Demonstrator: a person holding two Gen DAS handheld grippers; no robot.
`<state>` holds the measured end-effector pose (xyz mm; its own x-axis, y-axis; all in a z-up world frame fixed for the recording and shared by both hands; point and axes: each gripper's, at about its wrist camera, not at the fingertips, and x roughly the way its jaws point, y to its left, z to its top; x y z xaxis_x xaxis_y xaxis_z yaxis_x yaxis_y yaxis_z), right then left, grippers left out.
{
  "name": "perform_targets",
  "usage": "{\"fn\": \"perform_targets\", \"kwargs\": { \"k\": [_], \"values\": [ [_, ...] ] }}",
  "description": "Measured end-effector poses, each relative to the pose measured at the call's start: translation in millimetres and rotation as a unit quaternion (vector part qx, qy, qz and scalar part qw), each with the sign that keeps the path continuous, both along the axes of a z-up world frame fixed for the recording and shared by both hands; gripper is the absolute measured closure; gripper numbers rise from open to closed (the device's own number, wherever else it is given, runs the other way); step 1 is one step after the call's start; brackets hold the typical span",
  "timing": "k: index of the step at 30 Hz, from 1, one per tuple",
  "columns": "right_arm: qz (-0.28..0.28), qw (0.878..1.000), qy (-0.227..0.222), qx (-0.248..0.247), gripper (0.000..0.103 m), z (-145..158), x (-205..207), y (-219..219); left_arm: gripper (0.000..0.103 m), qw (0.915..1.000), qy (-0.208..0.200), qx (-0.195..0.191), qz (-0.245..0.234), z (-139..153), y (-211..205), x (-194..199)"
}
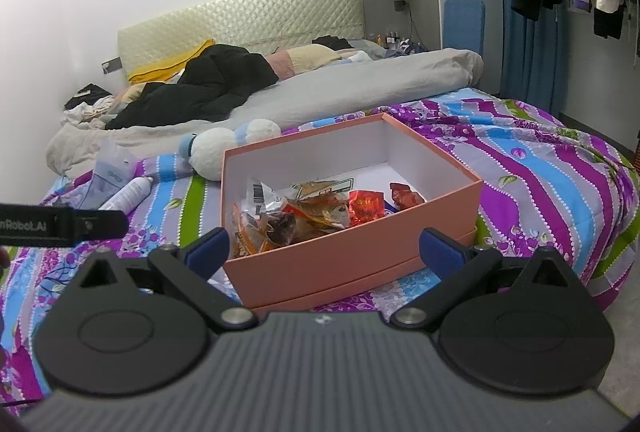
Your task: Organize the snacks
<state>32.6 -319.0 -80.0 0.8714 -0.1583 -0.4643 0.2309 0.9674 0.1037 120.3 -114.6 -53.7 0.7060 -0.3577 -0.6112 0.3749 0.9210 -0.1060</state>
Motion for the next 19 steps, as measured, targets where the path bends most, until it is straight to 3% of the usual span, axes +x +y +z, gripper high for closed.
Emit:
{"fn": "perform_targets", "kwargs": {
  "k": [19],
  "values": [
    [-0.001, 1.000, -0.002, 0.001, 0.000, 0.2, -0.8, 4.0, 0.002, 1.0000, -0.006, 0.001, 0.006, 3.5, 3.9, -1.0]
  ]
}}
